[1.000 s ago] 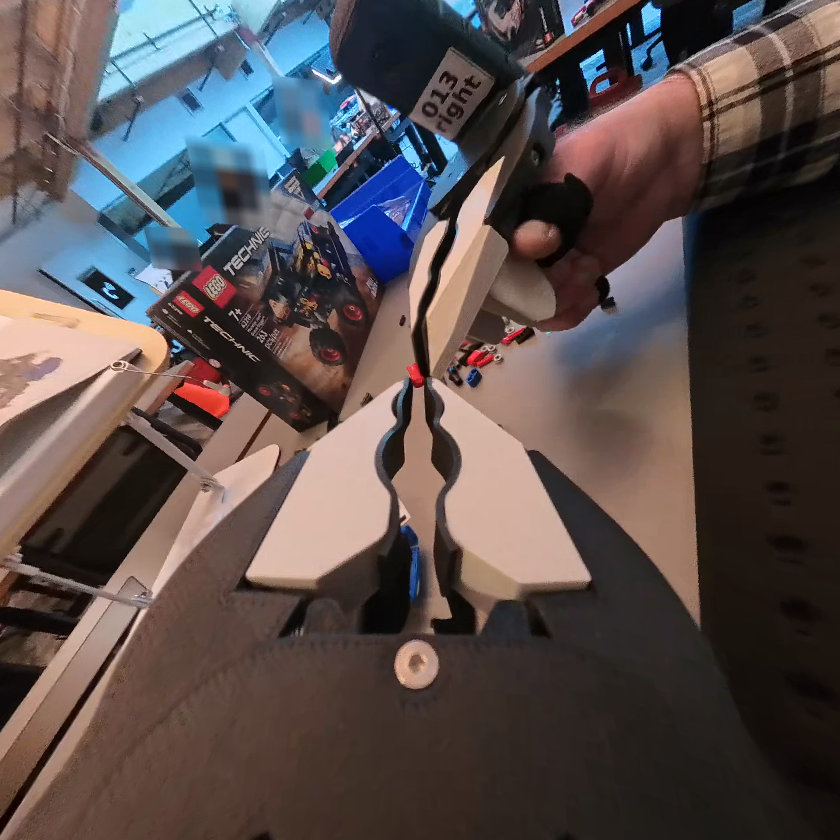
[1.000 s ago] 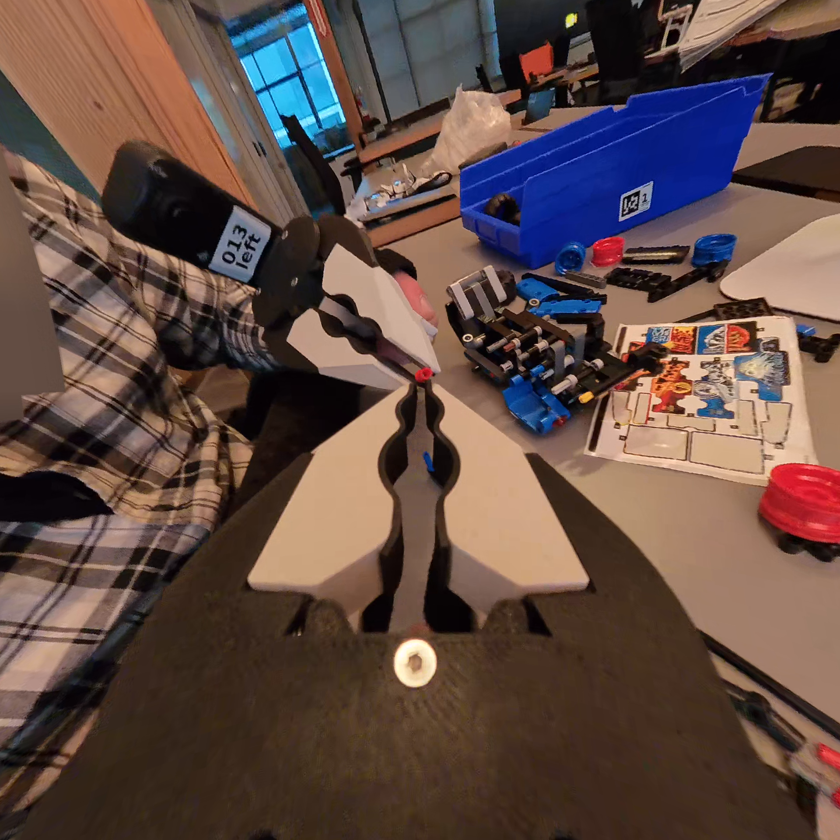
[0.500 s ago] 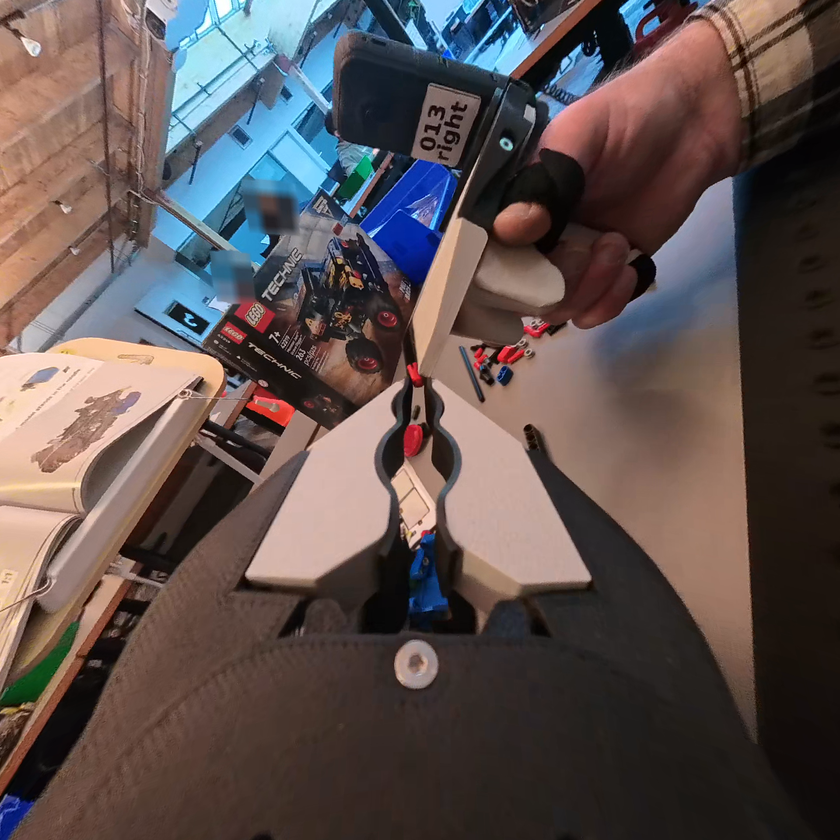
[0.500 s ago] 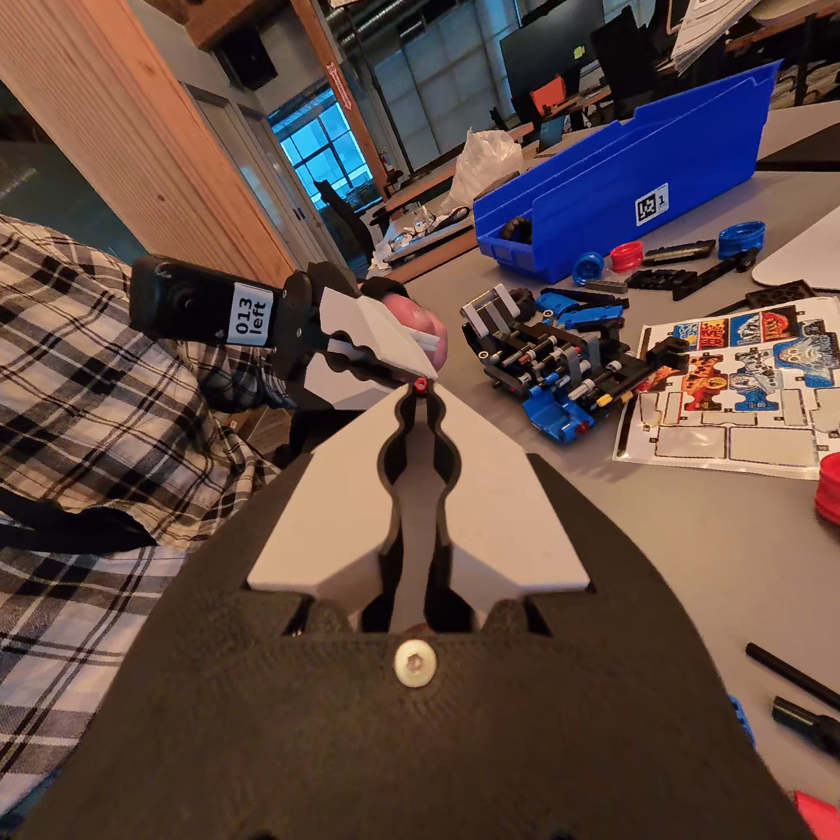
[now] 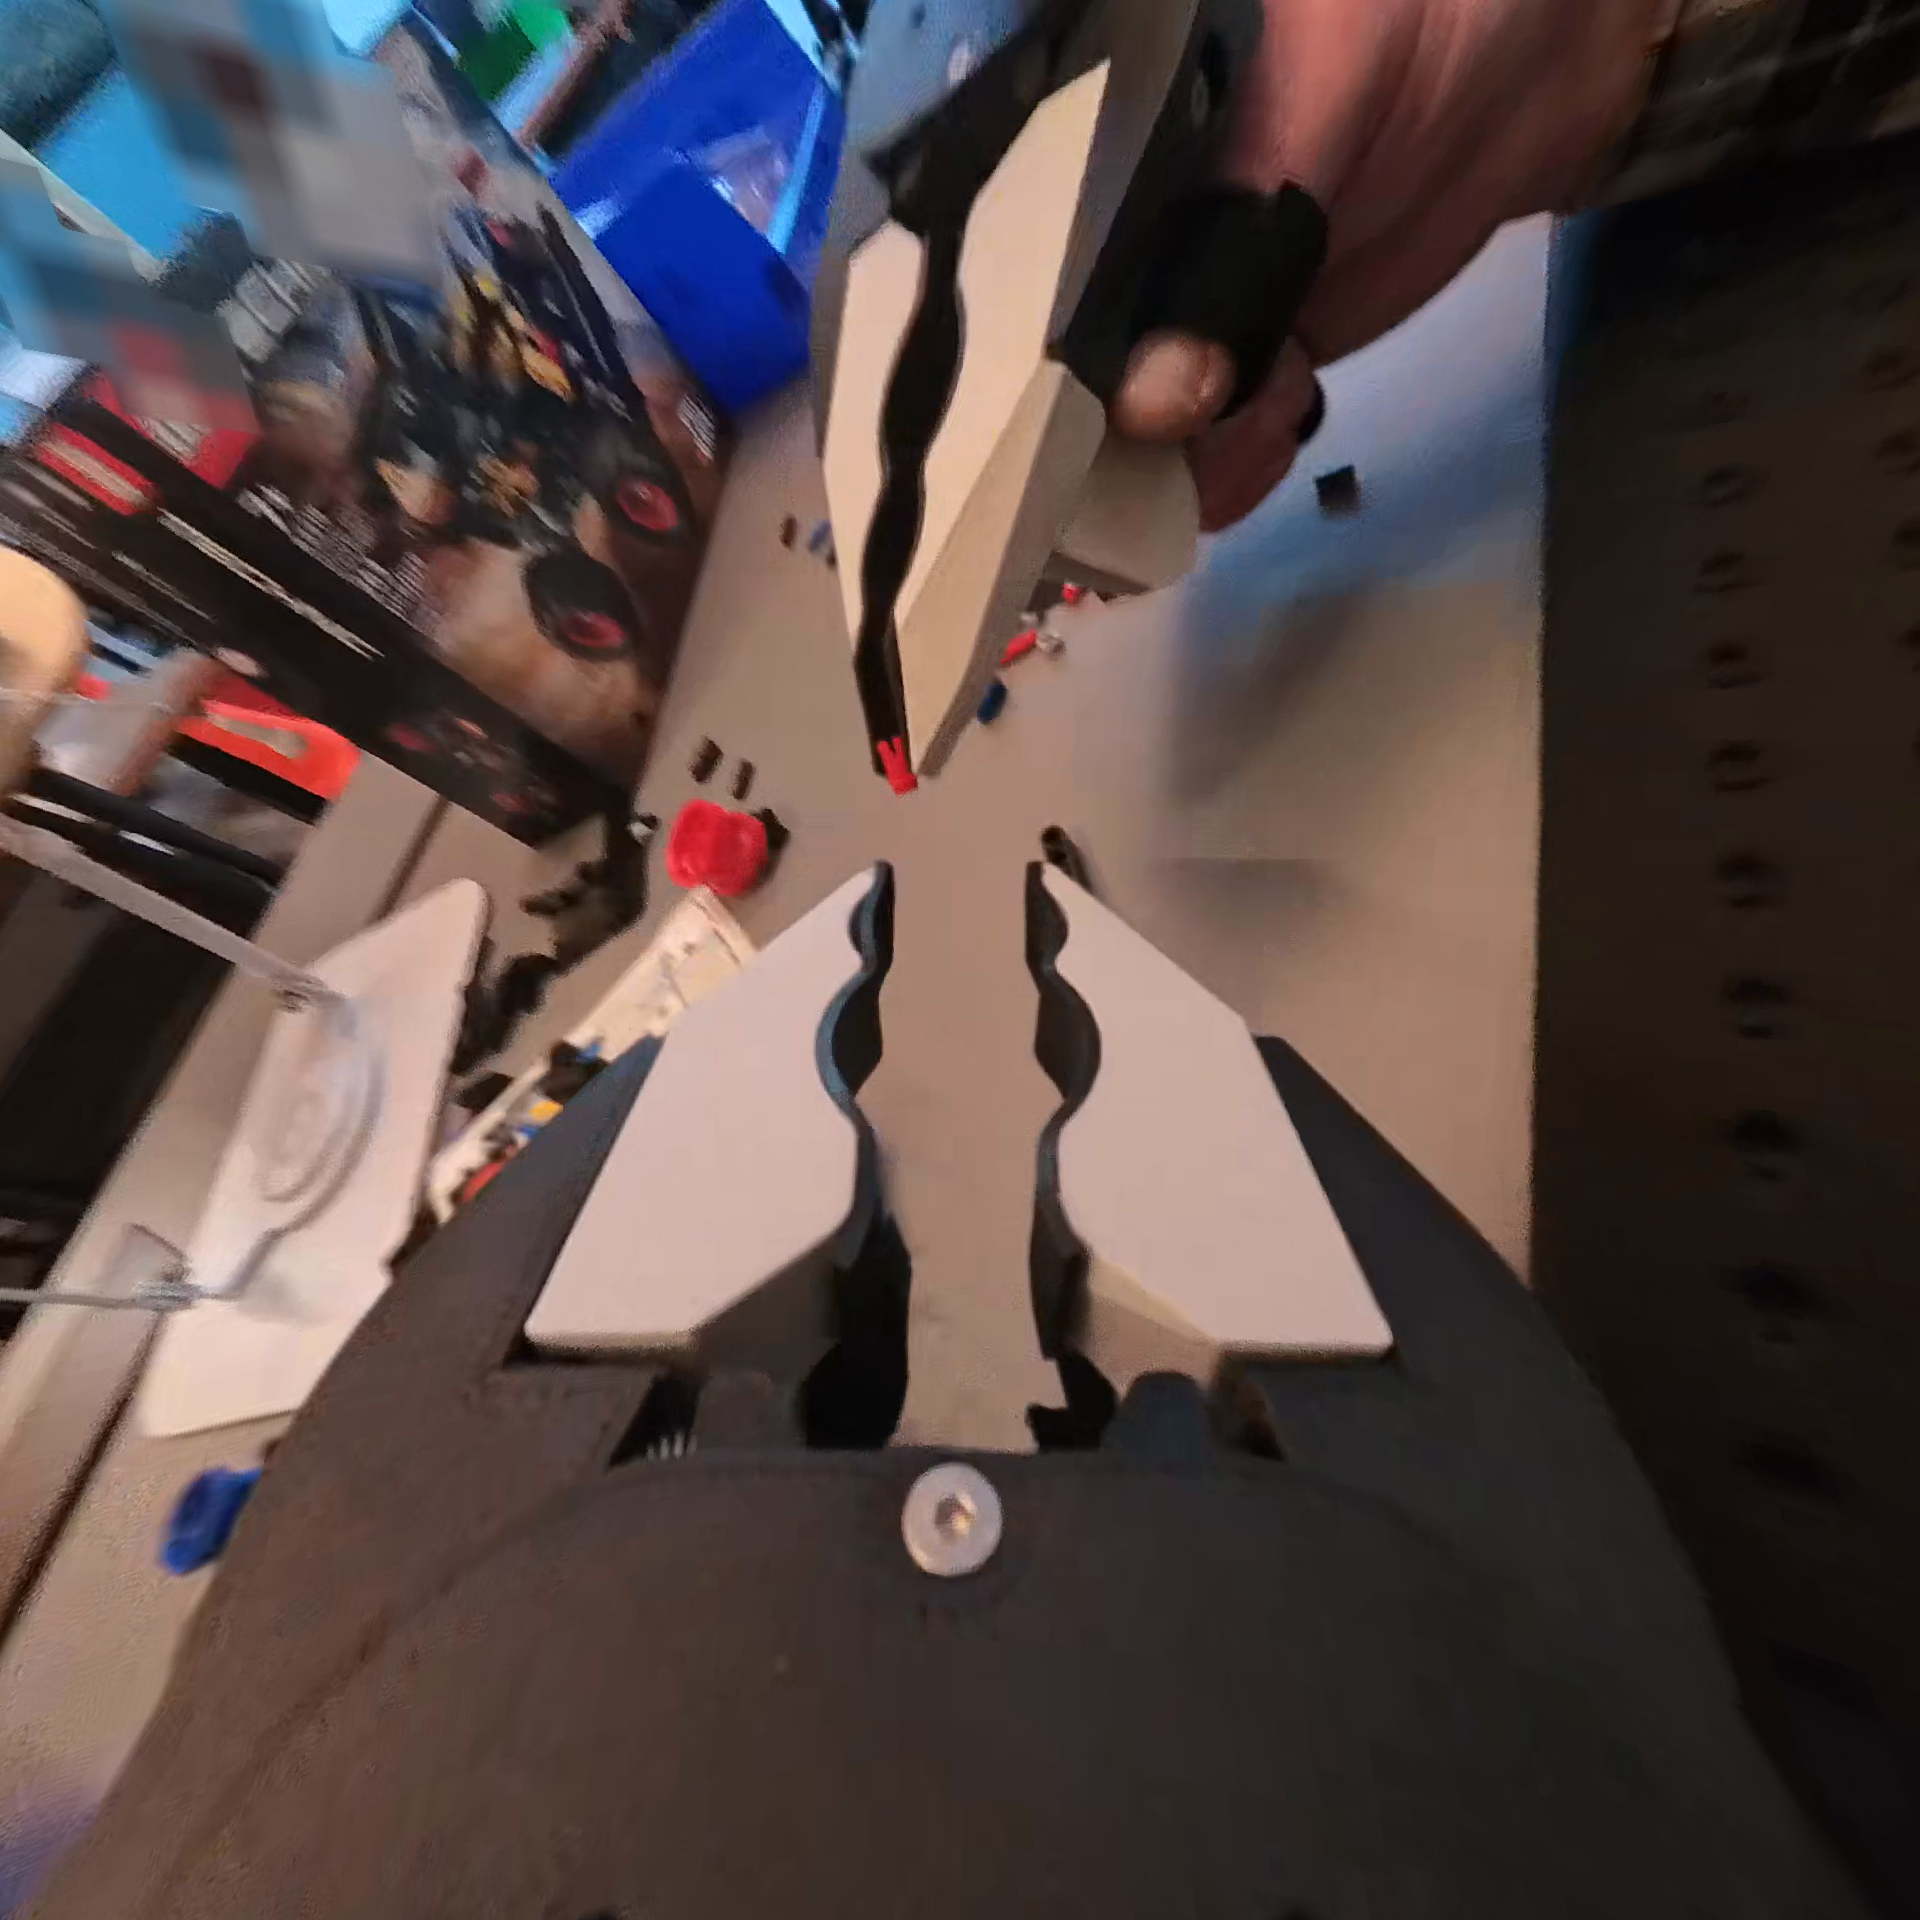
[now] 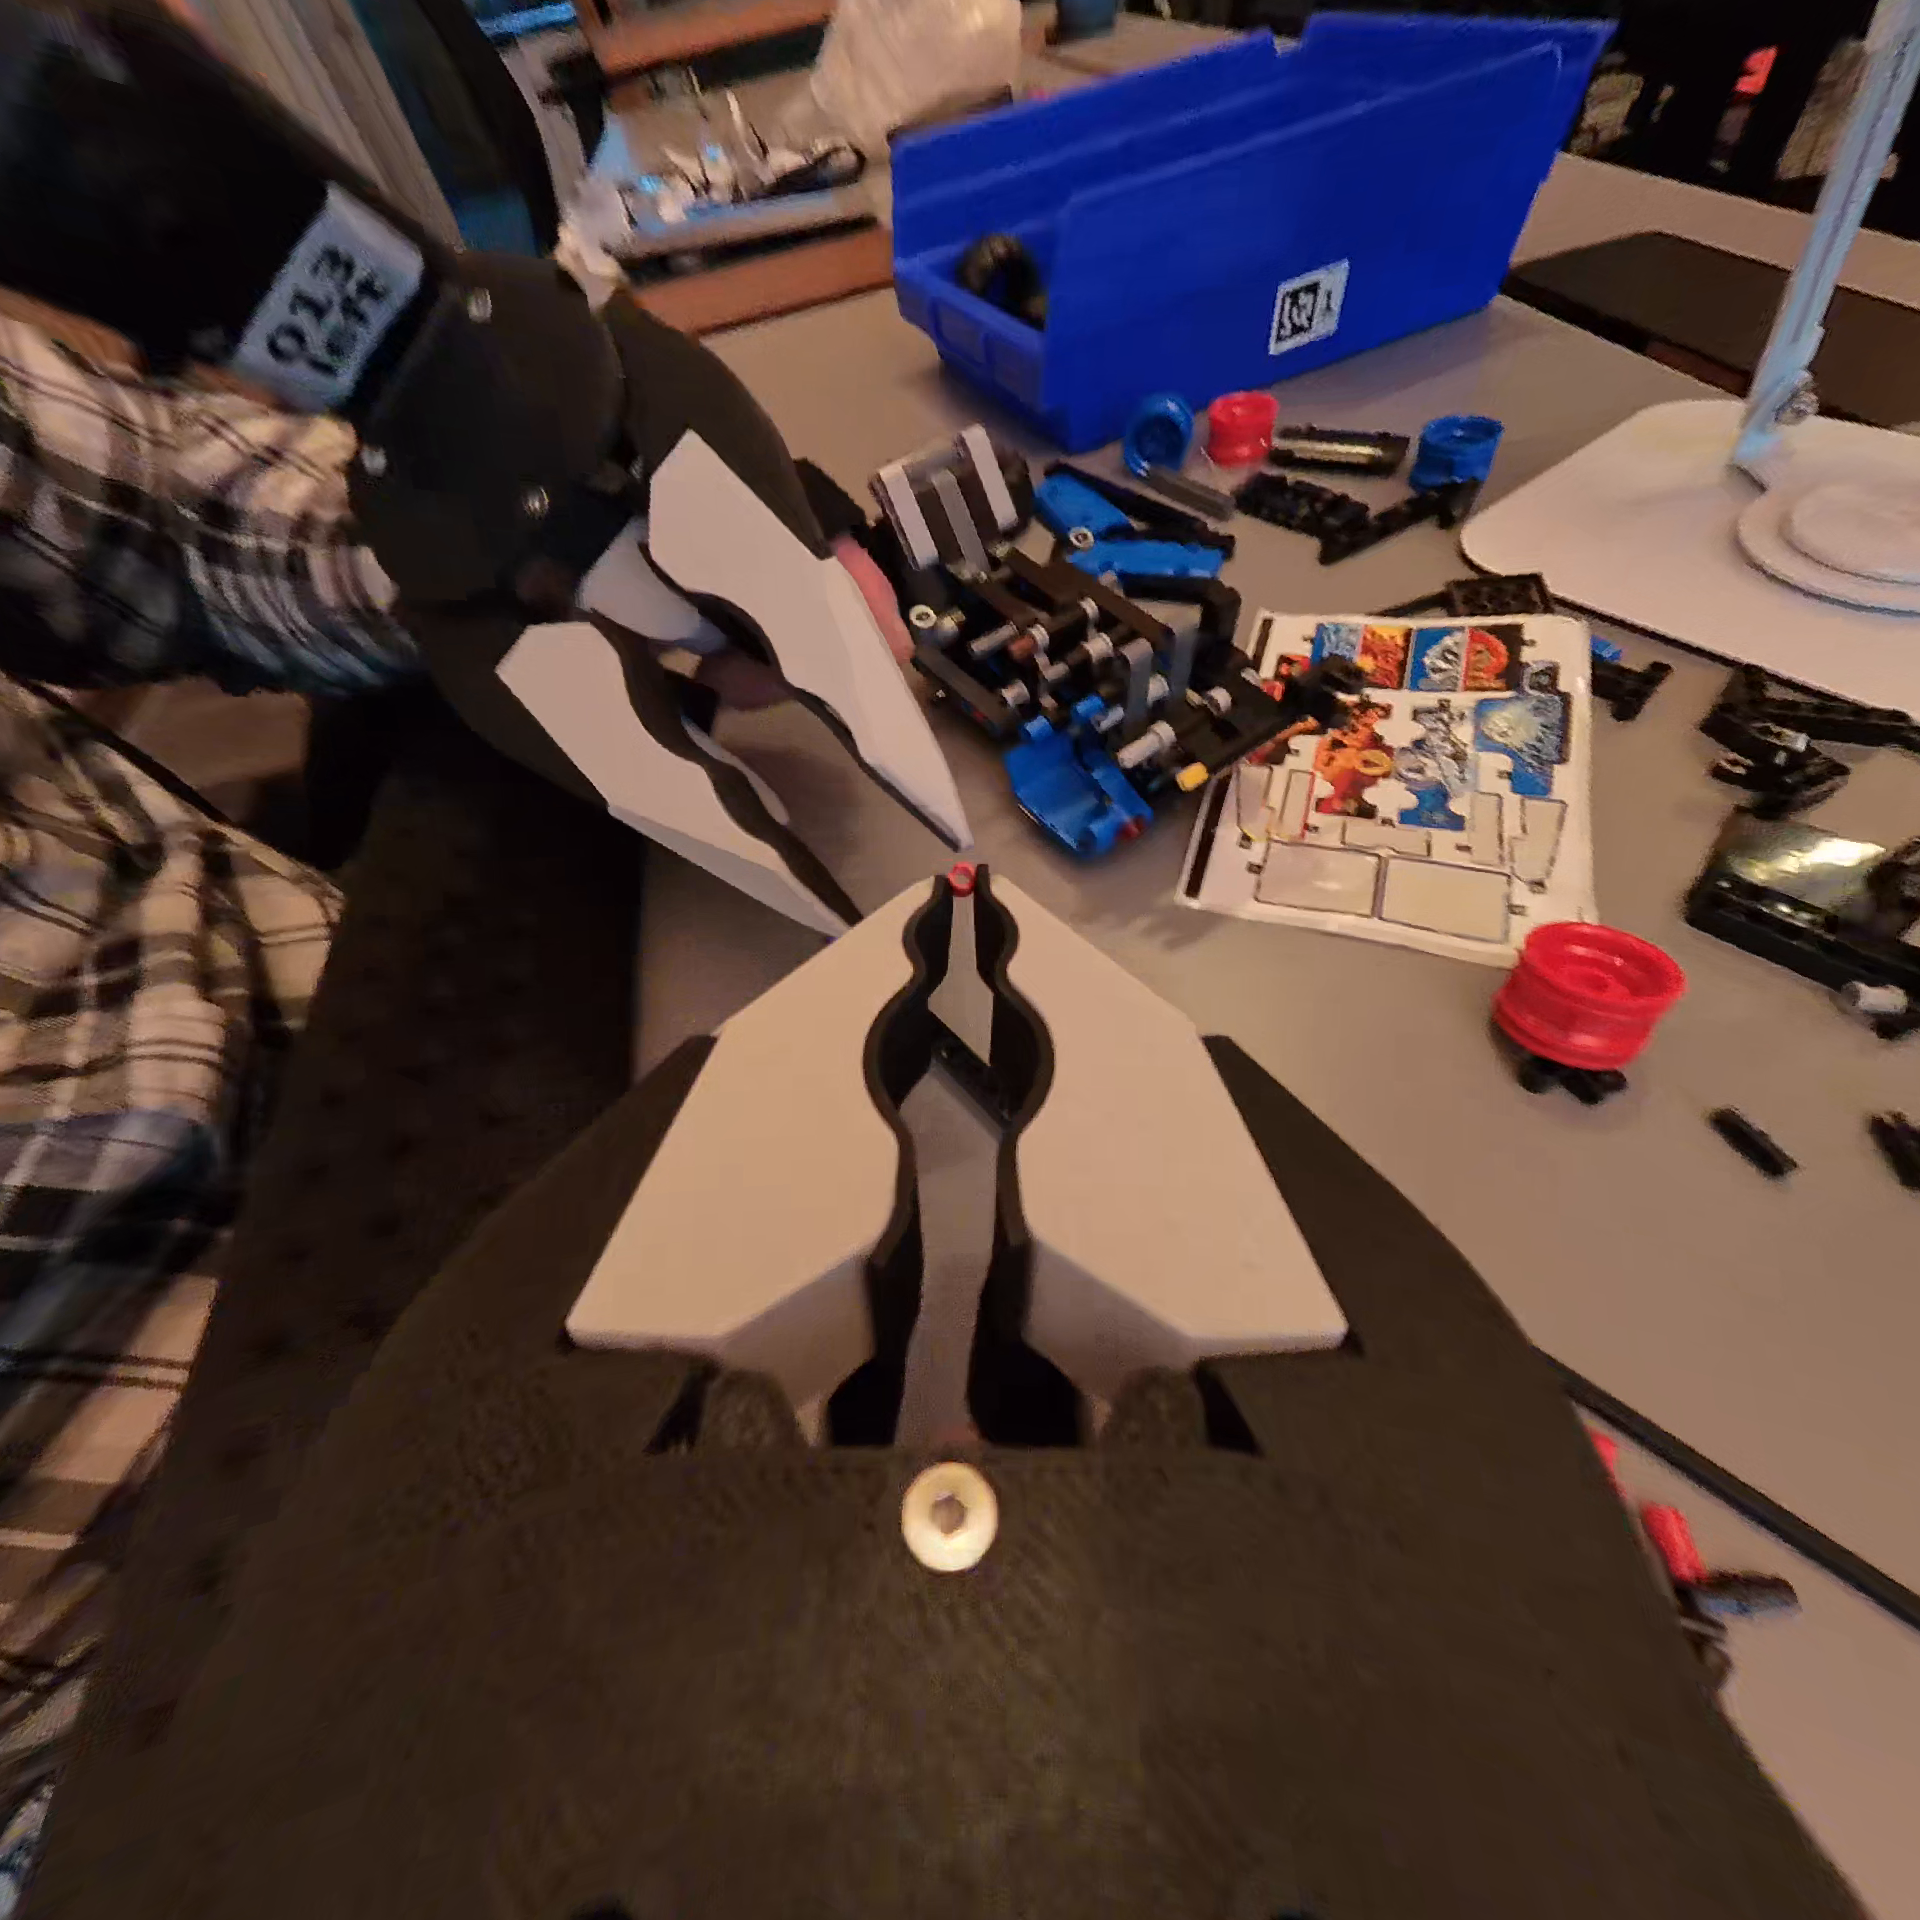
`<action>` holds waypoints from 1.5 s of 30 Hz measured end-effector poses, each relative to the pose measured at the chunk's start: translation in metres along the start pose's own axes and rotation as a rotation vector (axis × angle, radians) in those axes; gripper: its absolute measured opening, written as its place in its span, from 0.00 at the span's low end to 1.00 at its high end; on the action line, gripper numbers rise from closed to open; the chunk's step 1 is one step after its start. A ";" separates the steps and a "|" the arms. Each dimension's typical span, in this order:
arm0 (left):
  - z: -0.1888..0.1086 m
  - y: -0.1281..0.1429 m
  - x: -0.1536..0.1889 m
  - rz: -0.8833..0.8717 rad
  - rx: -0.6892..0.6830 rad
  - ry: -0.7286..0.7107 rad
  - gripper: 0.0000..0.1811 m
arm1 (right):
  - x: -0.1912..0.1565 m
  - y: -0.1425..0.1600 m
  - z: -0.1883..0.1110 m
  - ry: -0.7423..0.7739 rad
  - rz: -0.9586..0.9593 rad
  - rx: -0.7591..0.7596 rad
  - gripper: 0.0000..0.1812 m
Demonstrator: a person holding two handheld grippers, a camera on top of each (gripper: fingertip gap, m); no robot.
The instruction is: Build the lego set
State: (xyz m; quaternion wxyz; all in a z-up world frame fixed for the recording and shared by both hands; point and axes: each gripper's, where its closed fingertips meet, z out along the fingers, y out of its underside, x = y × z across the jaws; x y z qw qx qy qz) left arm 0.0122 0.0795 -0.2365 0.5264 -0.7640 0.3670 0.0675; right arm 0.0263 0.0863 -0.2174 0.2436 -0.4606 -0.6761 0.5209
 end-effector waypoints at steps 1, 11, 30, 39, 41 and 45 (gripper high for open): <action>0.001 0.005 0.004 -0.036 -0.023 0.040 0.14 | 0.002 0.003 -0.001 0.012 -0.011 -0.017 0.01; -0.001 0.034 0.039 -0.137 -0.240 0.233 0.18 | 0.008 0.021 -0.004 0.063 -0.079 -0.128 0.01; -0.004 0.036 0.036 0.012 -0.275 0.139 0.03 | 0.020 0.020 -0.017 0.134 -0.107 -0.133 0.01; -0.013 0.044 0.037 0.298 -0.296 0.072 0.03 | 0.024 0.027 -0.016 0.152 -0.117 -0.171 0.01; -0.011 0.050 0.041 0.331 -0.323 0.084 0.04 | 0.024 0.028 -0.016 0.150 -0.117 -0.171 0.01; -0.008 0.050 0.044 0.303 -0.306 0.110 0.04 | 0.023 0.029 -0.014 0.144 -0.120 -0.176 0.01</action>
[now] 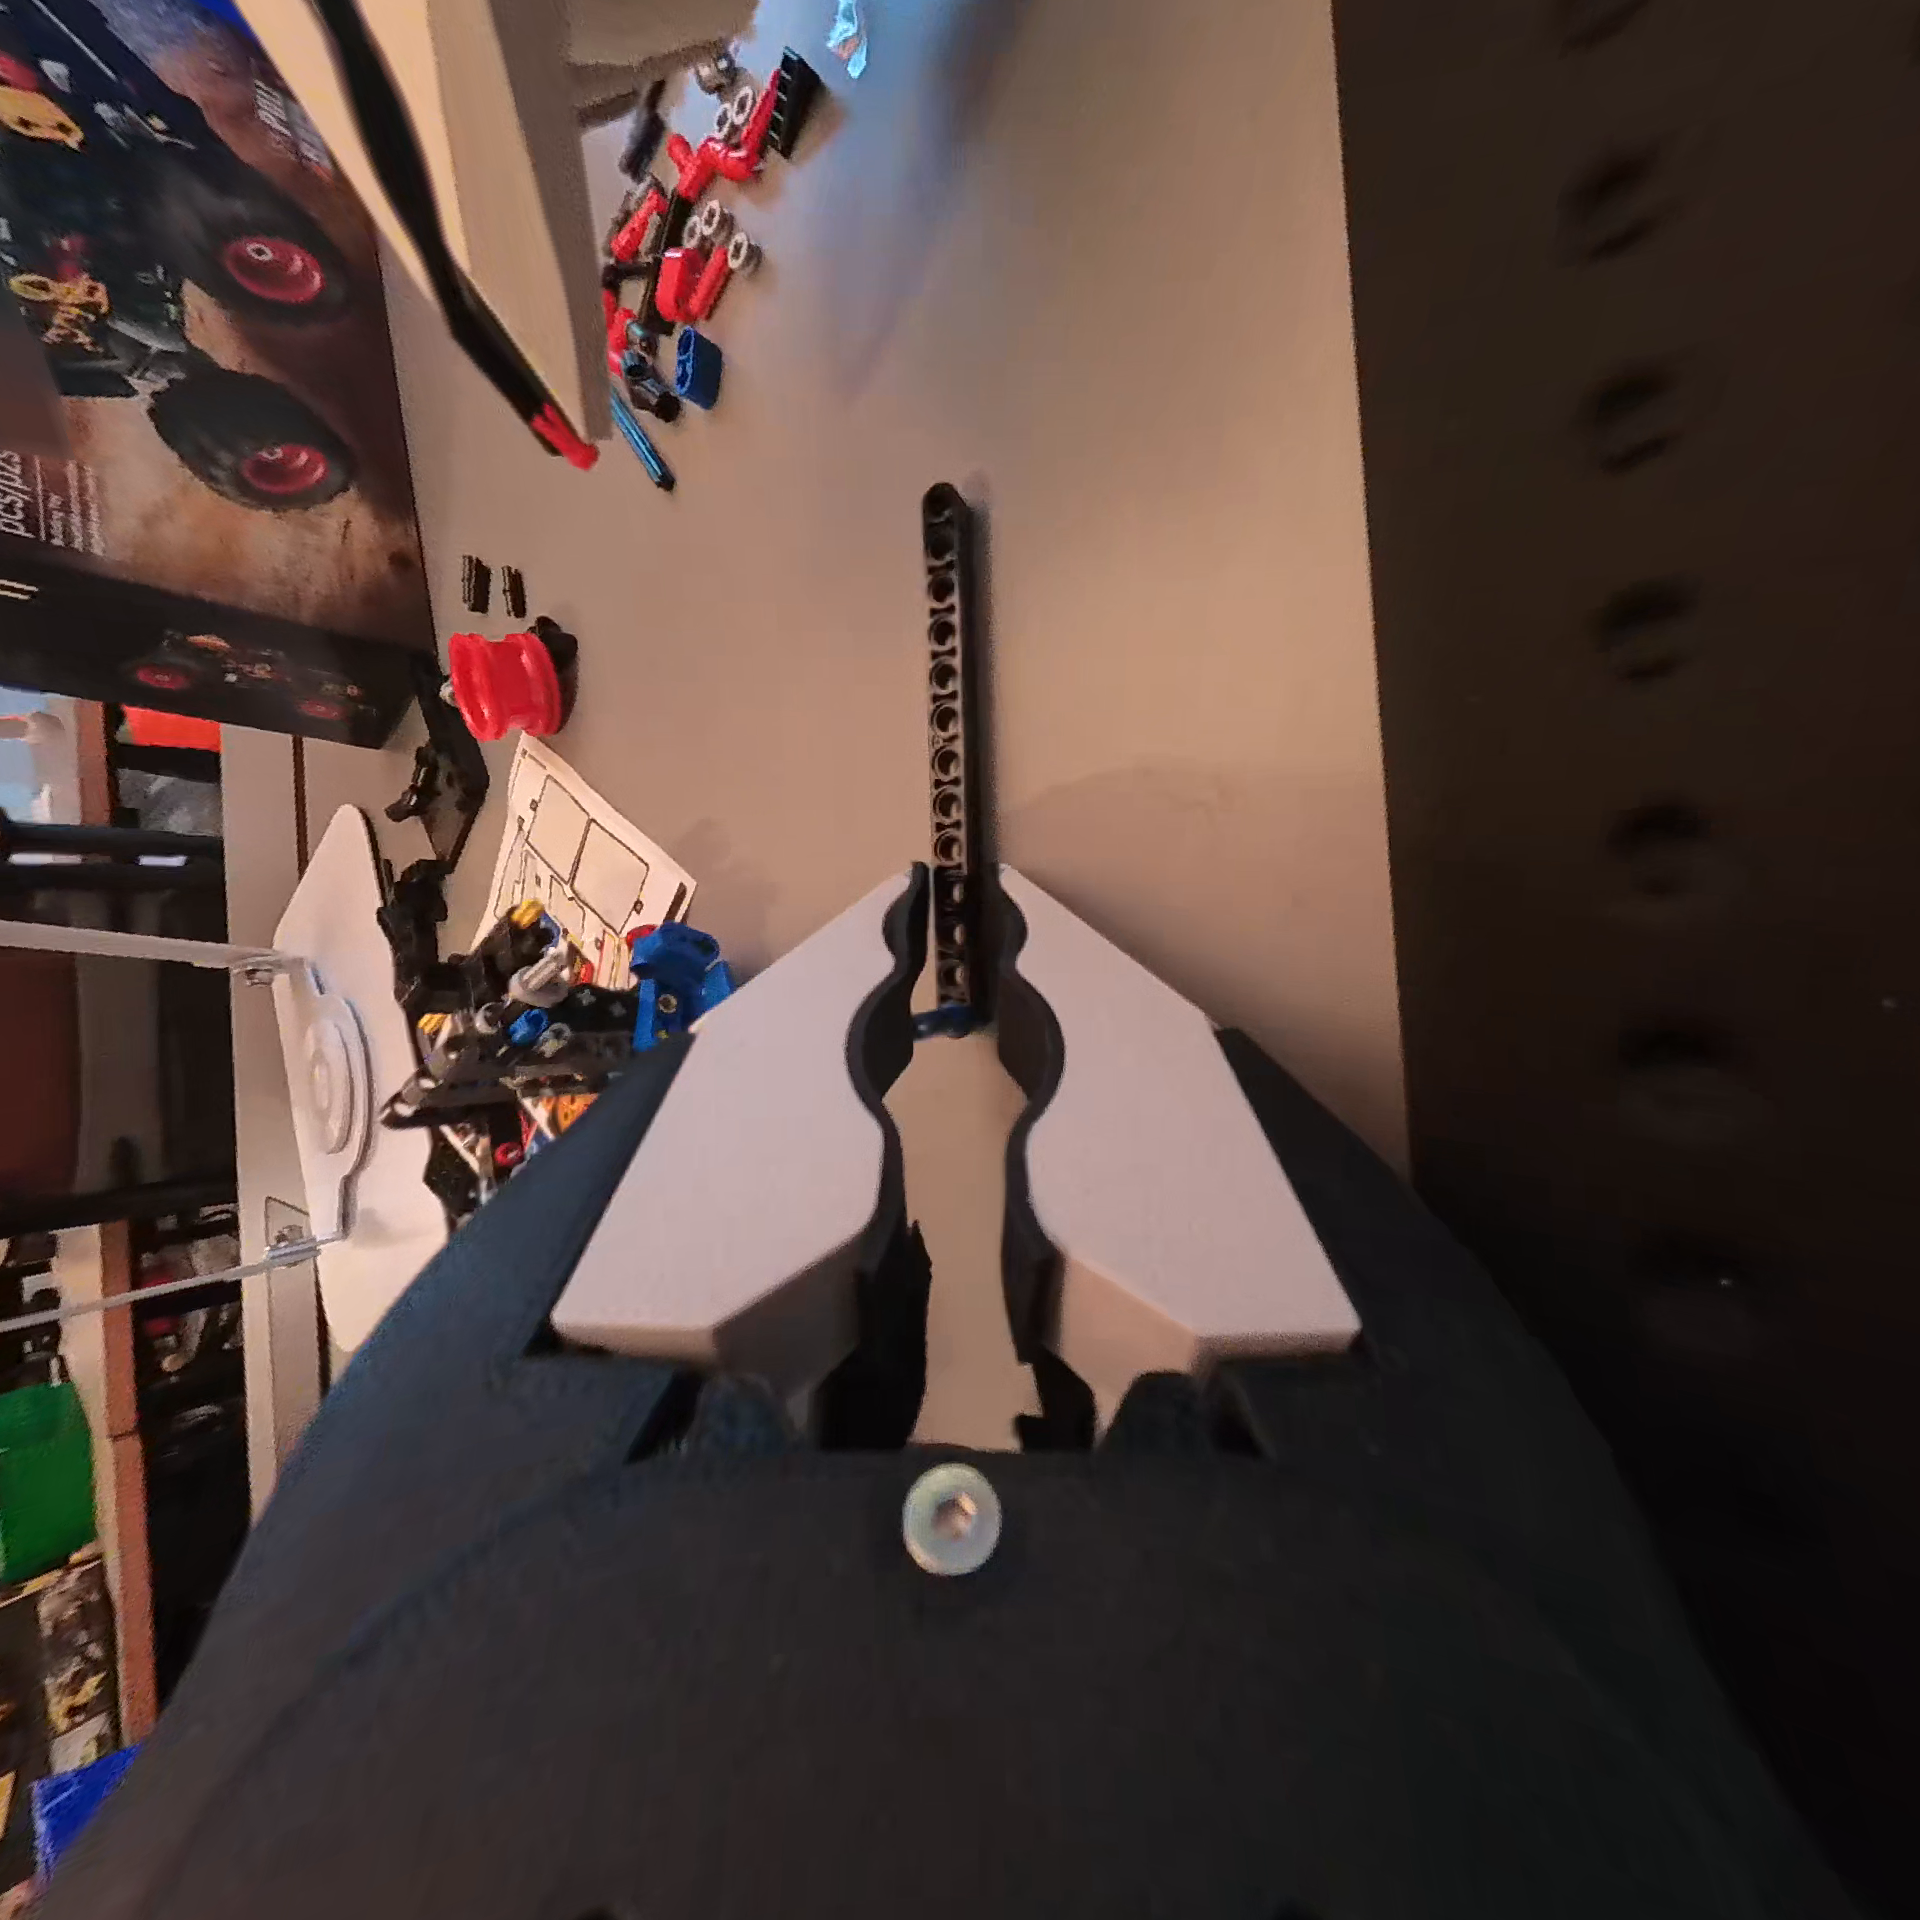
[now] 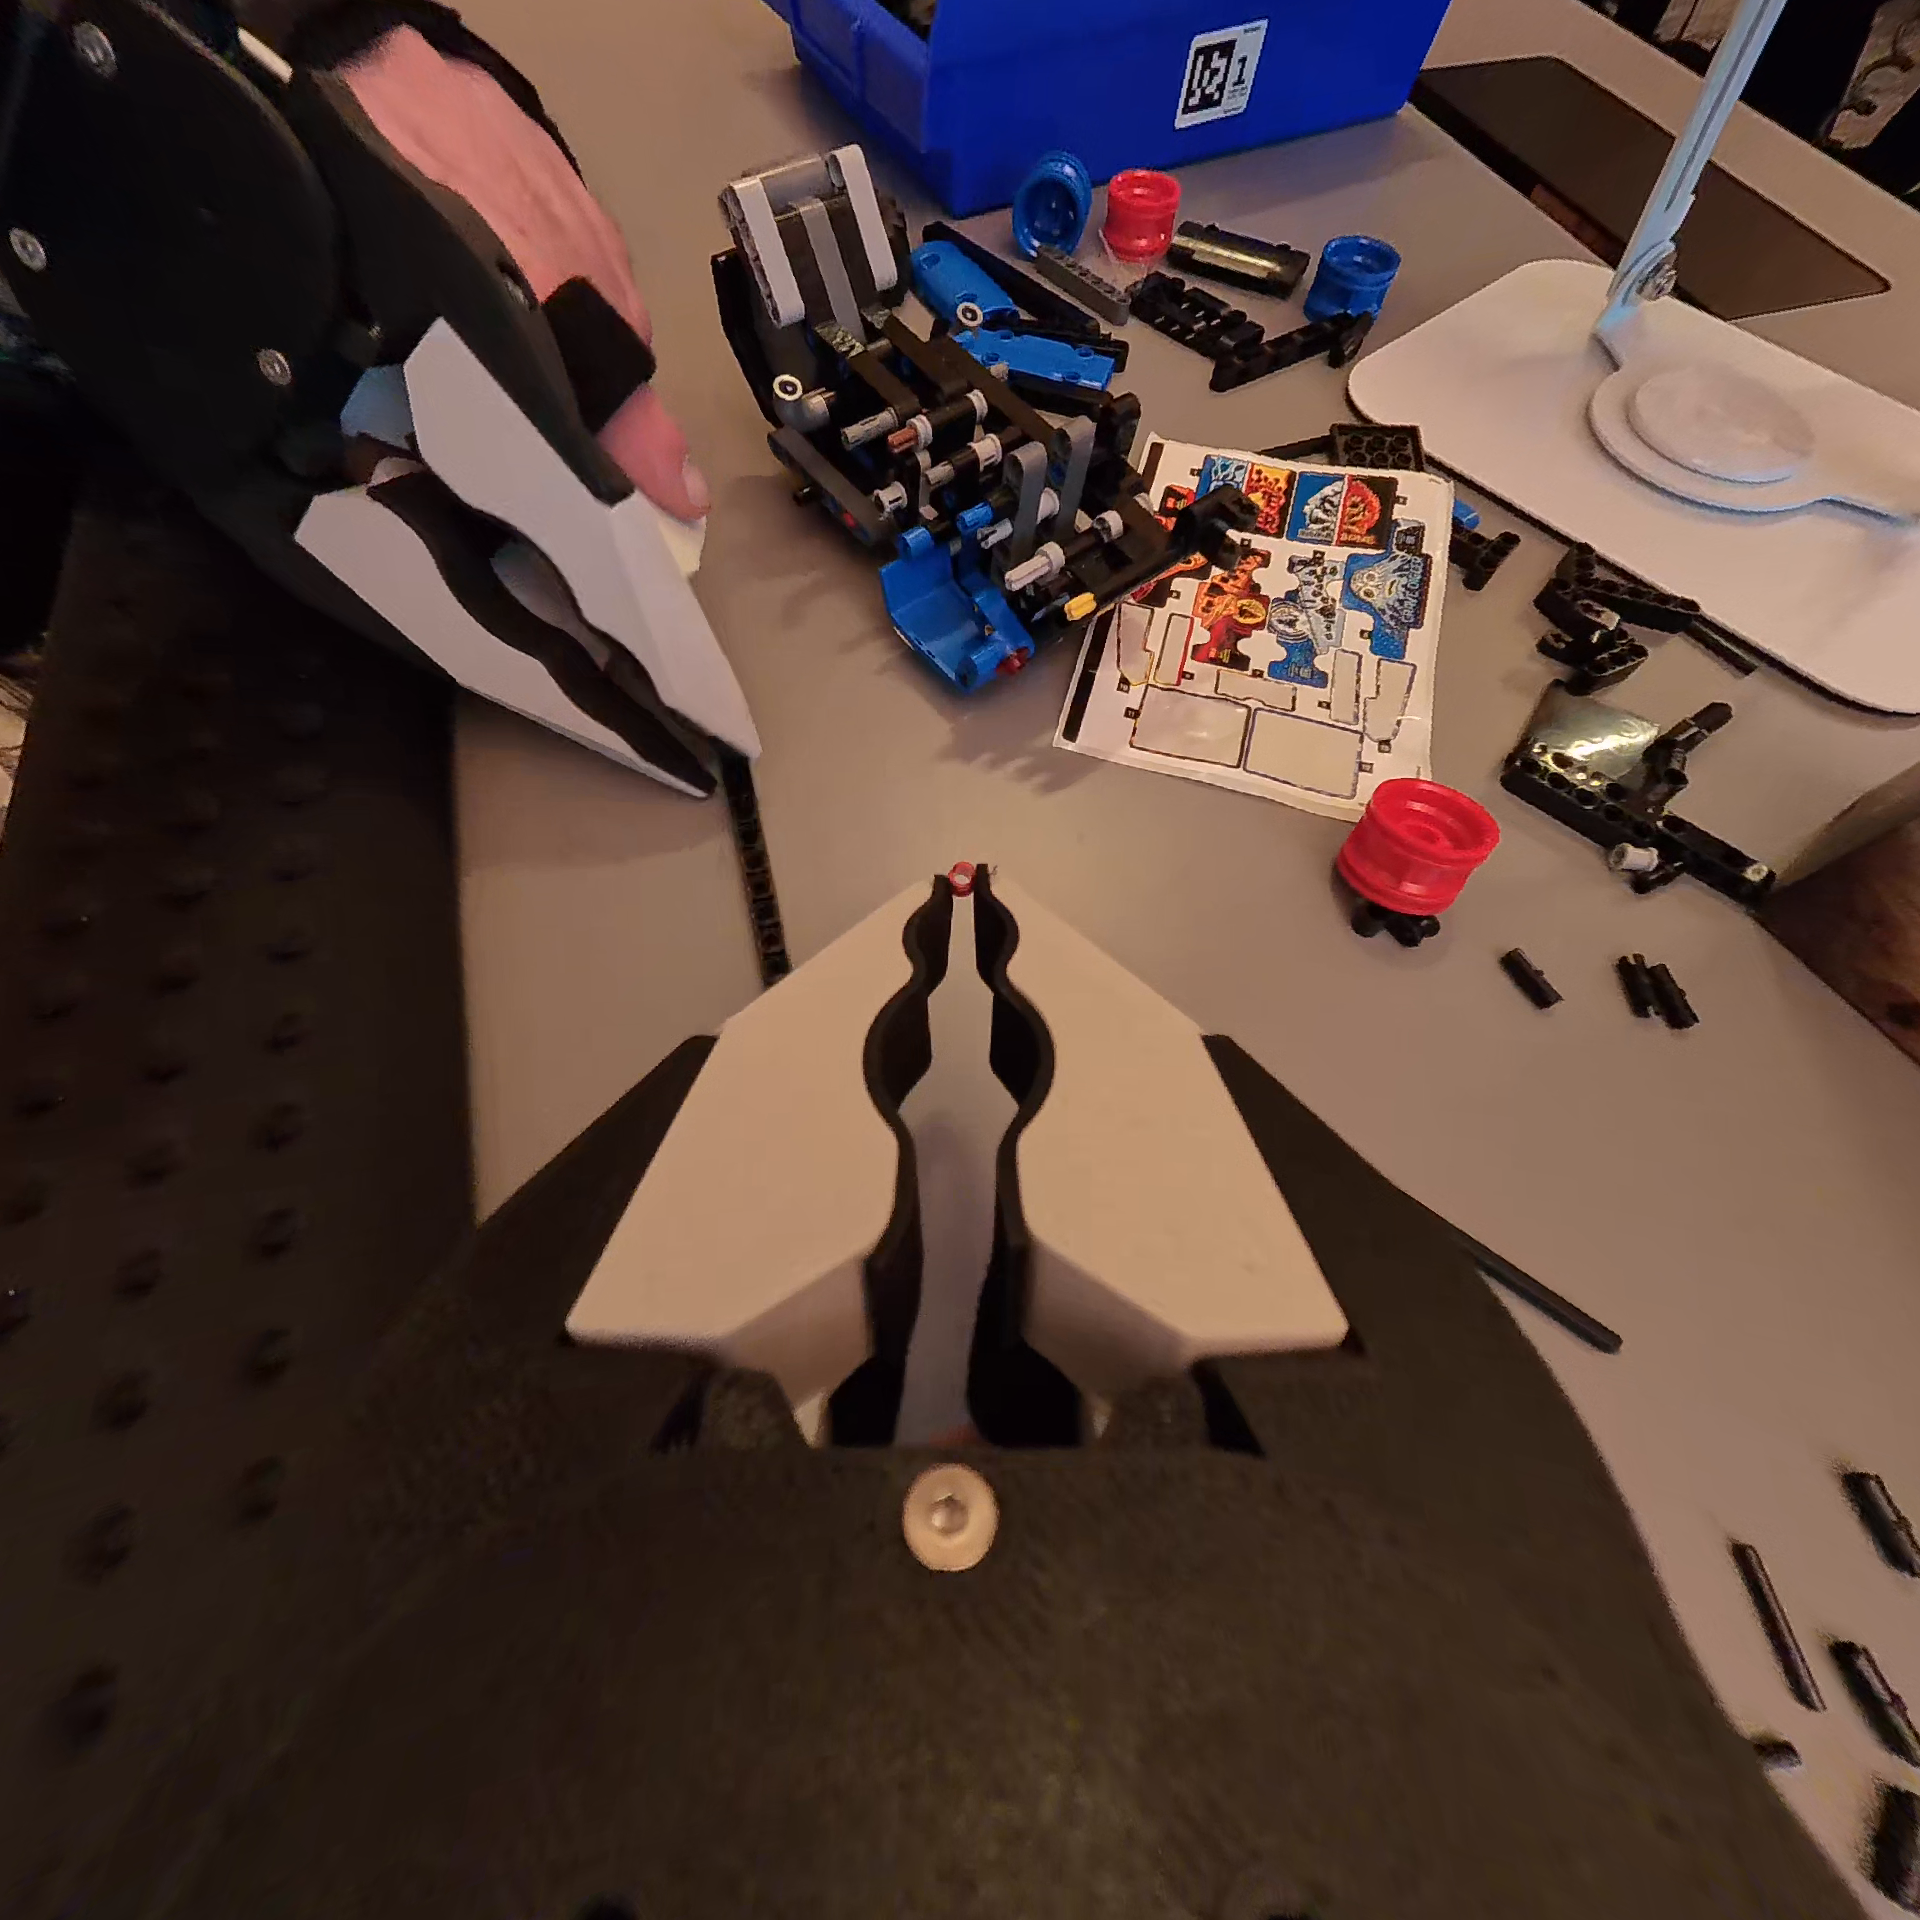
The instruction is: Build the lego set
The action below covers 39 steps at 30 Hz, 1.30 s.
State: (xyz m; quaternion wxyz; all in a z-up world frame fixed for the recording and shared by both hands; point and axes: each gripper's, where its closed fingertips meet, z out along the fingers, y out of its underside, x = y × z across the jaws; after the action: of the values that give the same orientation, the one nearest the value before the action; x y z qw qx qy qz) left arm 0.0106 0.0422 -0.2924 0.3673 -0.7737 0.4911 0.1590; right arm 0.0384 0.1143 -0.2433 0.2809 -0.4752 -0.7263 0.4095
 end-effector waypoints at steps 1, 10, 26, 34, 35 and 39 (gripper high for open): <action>-0.001 -0.001 -0.002 -0.009 0.007 -0.001 0.07 | 0.000 0.001 0.001 -0.003 -0.002 -0.003 0.01; -0.006 -0.004 -0.002 -0.072 -0.017 0.071 0.12 | -0.005 0.011 0.007 0.012 -0.090 -0.083 0.01; -0.018 0.008 -0.006 -0.170 0.046 0.068 0.09 | -0.013 0.022 0.015 -0.002 -0.166 -0.152 0.01; -0.016 0.001 -0.024 -0.195 0.095 -0.028 0.10 | -0.015 0.022 0.015 -0.010 -0.168 -0.150 0.01; -0.016 -0.001 -0.026 -0.204 0.098 -0.022 0.10 | -0.016 0.022 0.015 -0.011 -0.168 -0.150 0.01; 0.000 0.012 -0.024 -0.182 -0.009 0.011 0.14 | -0.016 0.022 0.015 -0.011 -0.169 -0.150 0.01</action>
State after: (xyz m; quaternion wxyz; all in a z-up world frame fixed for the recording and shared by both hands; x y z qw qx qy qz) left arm -0.0114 0.0543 -0.2826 0.3741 -0.8176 0.4201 0.1226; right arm 0.0430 0.0997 -0.2697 0.2744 -0.4296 -0.7939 0.3315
